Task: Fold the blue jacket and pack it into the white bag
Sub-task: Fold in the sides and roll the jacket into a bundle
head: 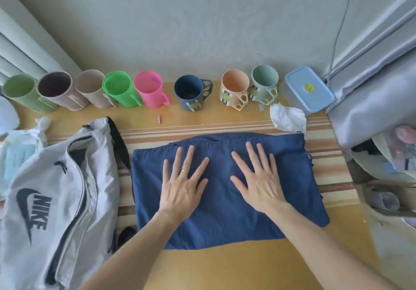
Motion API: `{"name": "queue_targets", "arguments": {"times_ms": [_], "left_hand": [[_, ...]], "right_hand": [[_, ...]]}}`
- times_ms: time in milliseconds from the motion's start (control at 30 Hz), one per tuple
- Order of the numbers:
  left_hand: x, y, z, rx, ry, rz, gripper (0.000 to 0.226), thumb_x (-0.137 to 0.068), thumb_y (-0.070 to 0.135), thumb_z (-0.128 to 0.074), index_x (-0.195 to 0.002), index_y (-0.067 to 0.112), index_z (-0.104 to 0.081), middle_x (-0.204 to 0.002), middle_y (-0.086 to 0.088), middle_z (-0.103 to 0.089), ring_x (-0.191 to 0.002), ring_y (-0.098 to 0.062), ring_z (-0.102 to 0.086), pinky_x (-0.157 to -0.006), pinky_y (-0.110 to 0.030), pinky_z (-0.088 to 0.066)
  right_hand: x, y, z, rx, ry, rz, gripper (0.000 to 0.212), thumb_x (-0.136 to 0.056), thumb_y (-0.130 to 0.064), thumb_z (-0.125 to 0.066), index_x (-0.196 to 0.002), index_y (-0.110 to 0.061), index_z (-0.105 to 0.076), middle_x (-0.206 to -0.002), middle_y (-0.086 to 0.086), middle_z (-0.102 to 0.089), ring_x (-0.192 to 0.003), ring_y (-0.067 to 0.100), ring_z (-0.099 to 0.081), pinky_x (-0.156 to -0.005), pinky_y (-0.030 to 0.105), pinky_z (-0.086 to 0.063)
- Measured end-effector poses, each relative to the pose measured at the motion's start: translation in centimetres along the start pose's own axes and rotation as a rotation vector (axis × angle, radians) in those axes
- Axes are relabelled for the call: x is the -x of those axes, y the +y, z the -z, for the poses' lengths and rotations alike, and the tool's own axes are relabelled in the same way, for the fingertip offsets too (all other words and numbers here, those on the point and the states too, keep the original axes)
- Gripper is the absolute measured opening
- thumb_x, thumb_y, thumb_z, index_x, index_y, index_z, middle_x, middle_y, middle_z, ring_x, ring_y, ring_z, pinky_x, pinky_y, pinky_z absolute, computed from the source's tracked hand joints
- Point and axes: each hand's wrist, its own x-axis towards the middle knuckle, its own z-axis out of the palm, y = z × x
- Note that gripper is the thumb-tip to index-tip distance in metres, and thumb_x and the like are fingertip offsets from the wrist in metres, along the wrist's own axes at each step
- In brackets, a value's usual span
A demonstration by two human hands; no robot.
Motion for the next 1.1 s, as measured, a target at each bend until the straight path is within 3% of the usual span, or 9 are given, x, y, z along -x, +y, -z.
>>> {"name": "queue_targets", "arguments": {"times_ms": [133,233,333,400,500,567,767,933,1100], "left_hand": [[-1.6,-0.8,-2.1,-0.023,-0.108,0.112,0.061,-0.103,0.060,-0.020,-0.160,0.044,-0.007,-0.172,-0.005,0.002,-0.159,-0.030,0.004,-0.126,-0.054,-0.008],[-0.2,-0.8,-0.2,0.027,-0.012,0.236,0.064,-0.103,0.054,-0.036,-0.161,0.036,-0.018,-0.171,-0.013,-0.009,-0.158,-0.033,-0.008,-0.127,-0.051,-0.013],[3.2,-1.2,2.3,0.183,0.079,0.546,0.074,-0.096,0.046,-0.055,-0.159,0.023,-0.025,-0.166,-0.021,-0.022,-0.151,-0.040,-0.022,-0.122,-0.052,-0.021],[5.4,-1.7,3.2,0.304,0.067,0.752,0.082,-0.088,0.037,-0.067,-0.155,0.011,-0.028,-0.157,-0.029,-0.031,-0.143,-0.045,-0.028,-0.117,-0.054,-0.027],[6.8,-1.8,3.8,0.586,0.032,0.912,0.080,-0.084,0.023,-0.072,-0.149,0.005,-0.030,-0.146,-0.027,-0.037,-0.134,-0.044,-0.038,-0.110,-0.053,-0.035],[6.8,-1.7,4.2,0.686,-0.036,0.965,0.074,-0.086,0.028,-0.070,-0.149,0.011,-0.033,-0.148,-0.019,-0.037,-0.133,-0.039,-0.042,-0.106,-0.049,-0.039],[7.0,-1.6,4.7,0.543,-0.166,1.030,0.049,-0.089,0.037,-0.055,-0.135,0.017,-0.054,-0.138,-0.016,-0.038,-0.103,-0.037,-0.052,-0.088,-0.043,-0.044],[7.0,-0.3,4.7,0.350,-0.247,0.913,0.028,-0.090,0.035,-0.059,-0.098,0.009,-0.065,-0.106,-0.012,-0.067,-0.087,-0.030,-0.055,-0.073,-0.038,-0.044],[5.8,0.1,4.4,0.408,-0.249,0.998,0.033,-0.087,0.034,-0.068,-0.105,0.006,-0.066,-0.100,-0.009,-0.068,-0.092,-0.032,-0.060,-0.072,-0.036,-0.044]], "right_hand": [[-1.7,1.5,-2.7,0.038,-0.190,-0.125,0.073,-0.094,-0.072,-0.012,-0.159,-0.044,0.005,-0.172,0.006,0.008,-0.157,0.034,0.003,-0.123,0.061,-0.015],[-1.6,0.2,-2.2,0.018,-0.134,-0.144,0.074,-0.097,-0.066,-0.017,-0.162,-0.034,-0.002,-0.171,0.010,0.004,-0.157,0.037,0.000,-0.123,0.058,-0.017],[0.5,-3.2,-0.7,-0.059,-0.007,-0.023,0.073,-0.102,-0.059,-0.027,-0.163,-0.026,-0.006,-0.171,0.011,0.003,-0.157,0.036,0.003,-0.126,0.053,-0.011],[2.5,-5.4,-0.6,-0.094,-0.005,0.078,0.071,-0.103,-0.057,-0.029,-0.163,-0.026,-0.005,-0.172,0.009,0.004,-0.158,0.033,0.005,-0.127,0.050,-0.008],[3.2,-6.0,-2.6,-0.088,-0.074,0.104,0.069,-0.104,-0.056,-0.028,-0.163,-0.026,-0.007,-0.172,0.007,0.004,-0.158,0.032,0.005,-0.125,0.053,-0.017],[2.8,-5.5,-3.9,-0.060,-0.119,0.108,0.069,-0.103,-0.056,-0.025,-0.163,-0.025,-0.007,-0.171,0.006,0.006,-0.157,0.032,0.008,-0.124,0.054,-0.020],[2.3,-5.0,-4.7,-0.093,-0.154,0.137,0.070,-0.103,-0.055,-0.025,-0.163,-0.024,-0.004,-0.170,0.006,0.012,-0.156,0.031,0.016,-0.127,0.053,-0.008],[3.7,-5.0,-3.0,-0.166,-0.088,0.123,0.067,-0.104,-0.048,-0.032,-0.161,-0.016,-0.018,-0.171,0.011,-0.003,-0.158,0.033,0.002,-0.126,0.052,-0.013],[6.1,-3.9,-4.0,-0.185,-0.095,0.151,0.067,-0.102,-0.048,-0.037,-0.161,-0.018,-0.022,-0.171,0.009,-0.007,-0.158,0.032,-0.005,-0.125,0.052,-0.018]]}}
